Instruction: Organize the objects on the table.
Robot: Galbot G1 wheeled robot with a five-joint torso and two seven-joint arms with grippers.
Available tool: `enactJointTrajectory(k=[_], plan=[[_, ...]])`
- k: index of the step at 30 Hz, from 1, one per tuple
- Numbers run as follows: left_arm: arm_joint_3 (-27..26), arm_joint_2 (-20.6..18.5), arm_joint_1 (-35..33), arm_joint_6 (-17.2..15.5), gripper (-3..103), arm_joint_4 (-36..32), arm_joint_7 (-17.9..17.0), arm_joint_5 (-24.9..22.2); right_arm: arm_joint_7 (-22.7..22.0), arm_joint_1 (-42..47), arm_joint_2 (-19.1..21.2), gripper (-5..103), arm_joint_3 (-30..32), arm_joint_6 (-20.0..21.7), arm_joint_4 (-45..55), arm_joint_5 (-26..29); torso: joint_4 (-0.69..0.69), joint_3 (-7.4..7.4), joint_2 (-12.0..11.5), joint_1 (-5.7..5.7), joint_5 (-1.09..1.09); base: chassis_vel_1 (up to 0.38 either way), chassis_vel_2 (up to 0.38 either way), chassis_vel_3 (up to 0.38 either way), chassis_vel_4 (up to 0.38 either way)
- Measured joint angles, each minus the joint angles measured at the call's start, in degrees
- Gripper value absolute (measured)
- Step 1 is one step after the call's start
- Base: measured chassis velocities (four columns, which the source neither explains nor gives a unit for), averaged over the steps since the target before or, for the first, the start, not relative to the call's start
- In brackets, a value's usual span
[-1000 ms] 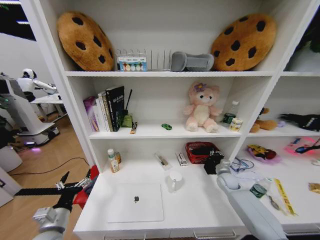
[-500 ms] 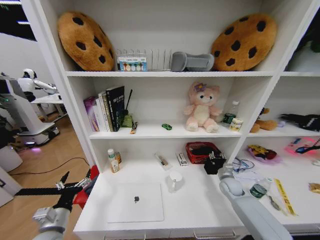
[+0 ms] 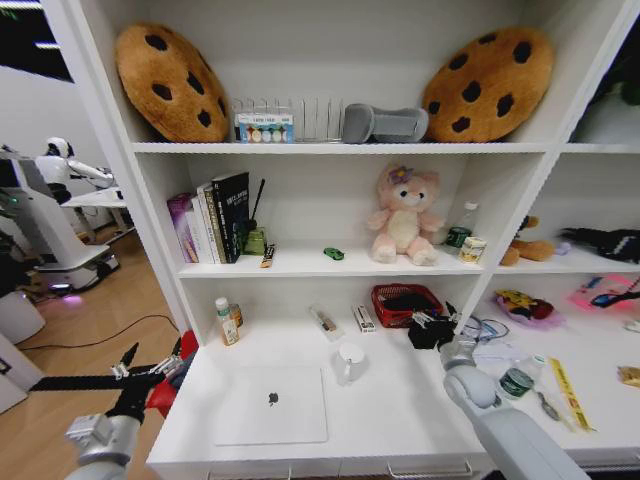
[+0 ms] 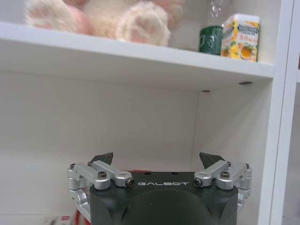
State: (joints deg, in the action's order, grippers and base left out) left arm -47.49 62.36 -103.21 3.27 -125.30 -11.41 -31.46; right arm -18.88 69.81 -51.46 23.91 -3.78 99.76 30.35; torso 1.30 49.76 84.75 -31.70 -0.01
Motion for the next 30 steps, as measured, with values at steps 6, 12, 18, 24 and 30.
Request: enactJointTrajectory(k=[6,12,18,24,30], plan=[[0.0,0.0,0.0,0.0,100,0.0,0.0,0.0,-0.3,12.5,-1.5,100,6.1,0.8,11.3,-1.4,0.02,0.0,0.0,0.0,0.01,0.0,0.0,0.0,0.0],[0.0,0.0,0.0,0.0,100,0.0,0.0,0.0,2.1,22.3,-4.0,100,12.3,-2.3,17.1,-4.7,0.01,0.0,0.0,0.0,0.0,0.0,0.0,0.0,0.0],[0.0,0.0,0.0,0.0,100,0.0,0.0,0.0,4.0,30.4,-8.3,100,16.4,-5.9,19.8,-8.3,0.02,0.0,0.0,0.0,0.01,0.0,0.0,0.0,0.0],[0.0,0.0,0.0,0.0,100,0.0,0.0,0.0,4.9,34.1,-13.1,100,17.2,-7.7,20.5,-9.5,0.01,0.0,0.0,0.0,0.01,0.0,0.0,0.0,0.0],[0.0,0.0,0.0,0.0,100,0.0,0.0,0.0,5.5,34.8,-13.6,100,17.7,-8.7,20.6,-7.9,0.01,0.0,0.0,0.0,0.0,-0.017,-0.013,0.01,0.009]])
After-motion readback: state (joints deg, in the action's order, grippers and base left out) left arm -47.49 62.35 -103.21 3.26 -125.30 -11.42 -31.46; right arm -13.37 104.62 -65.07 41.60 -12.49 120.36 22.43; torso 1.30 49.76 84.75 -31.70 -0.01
